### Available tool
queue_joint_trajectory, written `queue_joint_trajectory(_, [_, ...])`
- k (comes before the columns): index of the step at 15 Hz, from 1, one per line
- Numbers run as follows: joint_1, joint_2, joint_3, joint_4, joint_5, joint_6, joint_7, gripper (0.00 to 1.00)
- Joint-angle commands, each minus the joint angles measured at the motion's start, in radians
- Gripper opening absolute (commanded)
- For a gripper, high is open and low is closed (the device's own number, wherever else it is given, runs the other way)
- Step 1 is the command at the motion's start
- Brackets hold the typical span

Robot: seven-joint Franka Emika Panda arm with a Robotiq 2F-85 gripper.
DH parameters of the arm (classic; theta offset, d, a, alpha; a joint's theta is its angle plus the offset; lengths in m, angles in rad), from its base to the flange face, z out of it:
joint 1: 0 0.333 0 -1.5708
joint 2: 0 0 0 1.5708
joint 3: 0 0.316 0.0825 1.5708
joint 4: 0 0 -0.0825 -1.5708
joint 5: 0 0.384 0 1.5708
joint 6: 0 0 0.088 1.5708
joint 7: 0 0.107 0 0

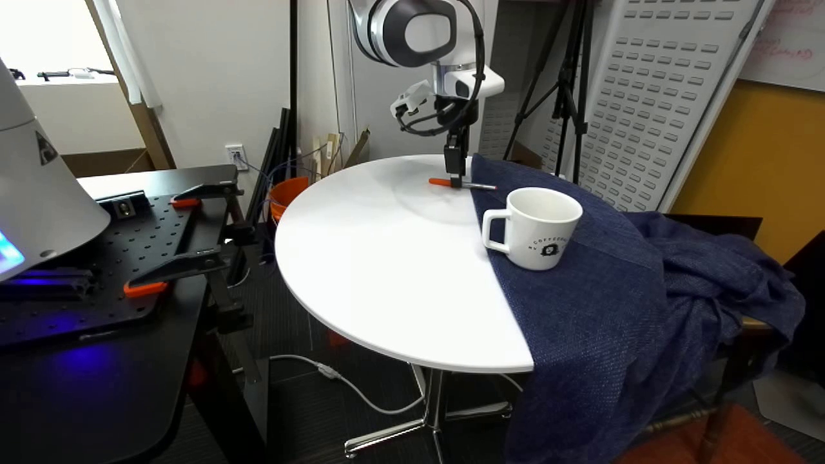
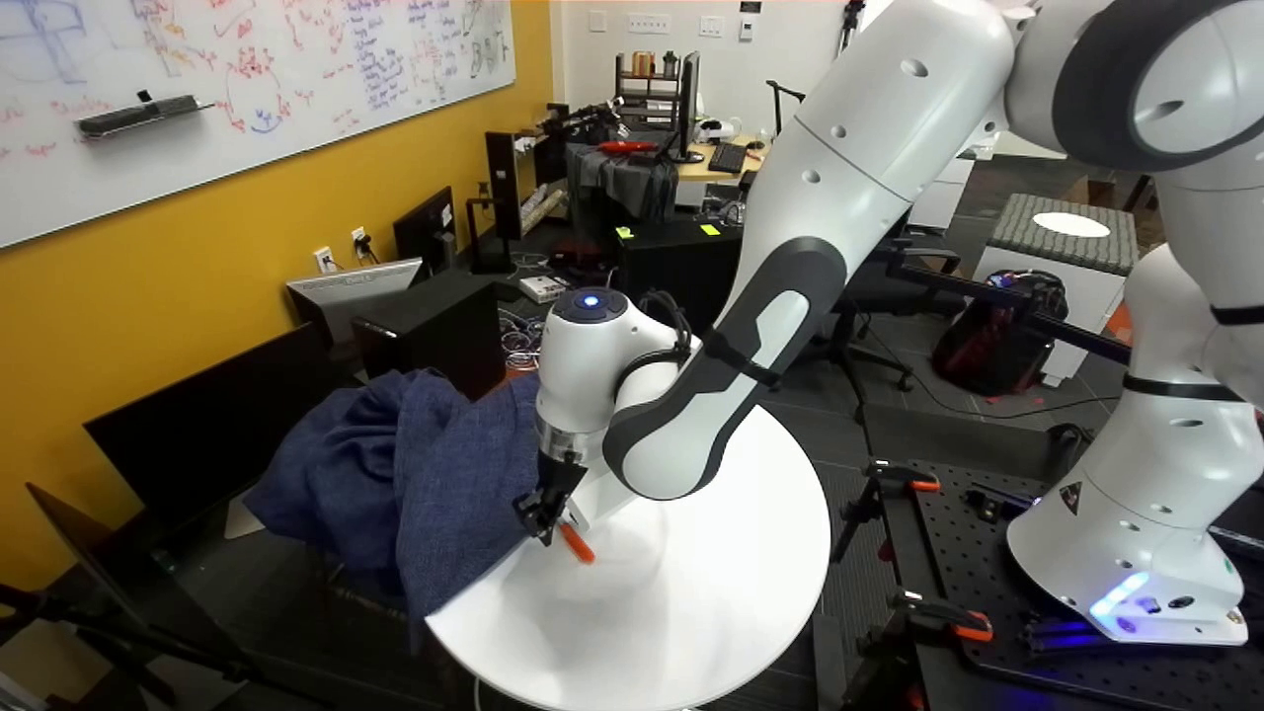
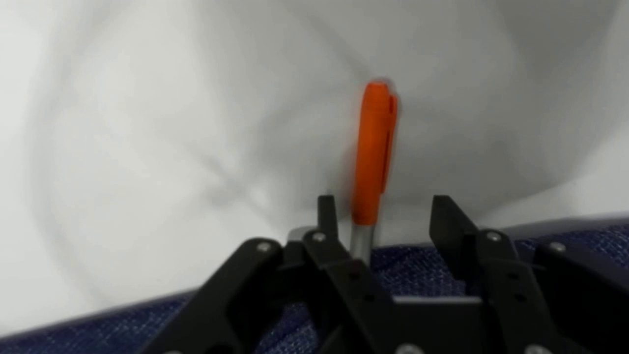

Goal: Put the orange pen in the white mug

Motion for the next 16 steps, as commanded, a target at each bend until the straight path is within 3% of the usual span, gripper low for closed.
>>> queue_joint_trajectory(1, [0.002, 0.01, 0.0, 0.022, 0.044, -0.013, -0.048, 0.41])
queue_joint_trajectory(4, [0.004, 0.011, -0.002, 0.023, 0.048, -0.014, -0.047, 0.26])
queue_joint_trajectory(5, [0.004, 0.011, -0.002, 0.023, 0.048, -0.014, -0.047, 0.08])
queue_joint_trajectory(6, [0.006, 0.011, -0.004, 0.023, 0.048, -0.013, -0.045, 0.01])
queue_joint_trajectory(12, [0.022, 0.002, -0.018, 0.013, 0.041, -0.009, -0.031, 0.04])
queue_joint_trajectory(16, [0.086, -0.026, -0.081, -0.02, 0.012, 0.008, 0.013, 0.04])
